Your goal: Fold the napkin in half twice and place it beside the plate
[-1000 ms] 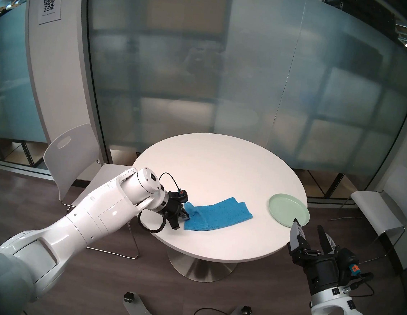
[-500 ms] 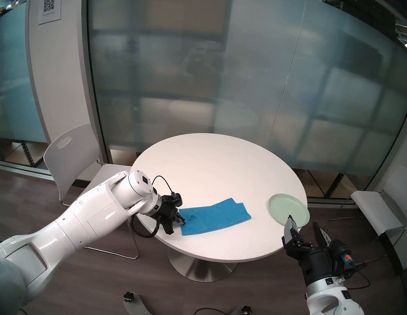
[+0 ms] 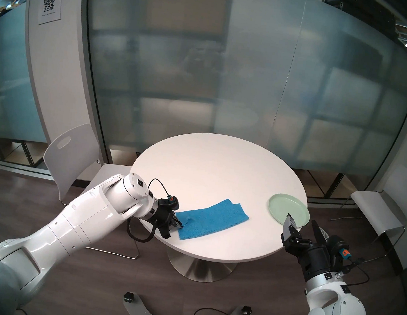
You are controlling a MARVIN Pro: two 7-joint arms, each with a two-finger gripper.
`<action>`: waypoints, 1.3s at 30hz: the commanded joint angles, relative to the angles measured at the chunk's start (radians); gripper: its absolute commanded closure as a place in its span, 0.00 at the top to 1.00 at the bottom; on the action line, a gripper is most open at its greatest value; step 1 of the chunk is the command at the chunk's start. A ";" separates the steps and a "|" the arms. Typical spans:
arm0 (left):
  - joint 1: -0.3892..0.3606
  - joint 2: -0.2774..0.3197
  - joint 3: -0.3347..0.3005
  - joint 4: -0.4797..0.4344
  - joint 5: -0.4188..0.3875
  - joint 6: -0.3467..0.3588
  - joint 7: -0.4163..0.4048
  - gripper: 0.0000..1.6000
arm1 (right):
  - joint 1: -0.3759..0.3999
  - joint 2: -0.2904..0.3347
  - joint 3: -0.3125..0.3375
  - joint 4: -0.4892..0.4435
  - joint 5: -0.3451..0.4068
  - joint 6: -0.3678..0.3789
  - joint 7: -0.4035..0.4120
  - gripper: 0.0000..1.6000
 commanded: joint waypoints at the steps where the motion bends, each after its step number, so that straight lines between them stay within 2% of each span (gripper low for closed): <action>1: 0.011 0.002 0.006 -0.003 0.003 0.005 0.005 0.28 | 0.006 0.001 -0.006 -0.026 0.047 -0.056 0.022 1.00; 11: 0.013 -0.015 0.023 0.000 -0.003 0.007 0.017 0.29 | -0.021 -0.009 -0.005 -0.026 0.060 -0.078 0.032 1.00; 16: 0.006 -0.021 0.032 -0.006 -0.002 0.010 0.017 0.30 | -0.028 0.003 -0.009 -0.026 0.031 -0.056 0.029 1.00; 19: 0.004 -0.021 0.035 -0.007 -0.002 0.010 0.017 0.30 | 0.000 0.014 -0.013 -0.026 0.009 -0.013 0.015 1.00; 20: 0.006 -0.017 0.035 -0.012 -0.003 0.011 0.017 0.30 | 0.025 0.018 -0.013 -0.026 -0.003 0.028 0.001 1.00; 22: 0.008 -0.014 0.034 -0.016 -0.003 0.012 0.018 0.30 | 0.044 0.025 -0.011 -0.026 -0.016 0.042 -0.004 1.00; 24: 0.015 -0.005 0.030 -0.027 -0.004 0.017 0.020 0.31 | 0.102 0.046 -0.004 0.007 -0.024 0.064 -0.010 1.00; 27: 0.019 0.001 0.028 -0.030 -0.005 0.017 0.021 0.30 | 0.108 0.072 -0.007 0.031 -0.010 0.062 -0.034 1.00; 29: 0.025 0.008 0.025 -0.036 -0.006 0.019 0.022 0.30 | 0.151 0.100 -0.002 0.088 -0.011 0.070 -0.048 1.00; 31: 0.026 0.010 0.025 -0.037 -0.006 0.019 0.022 0.30 | 0.155 0.110 -0.003 0.102 -0.009 0.063 -0.053 1.00; 39: 0.041 0.018 0.020 -0.063 -0.013 0.028 0.027 0.30 | 0.248 0.166 -0.010 0.202 0.000 0.075 -0.049 1.00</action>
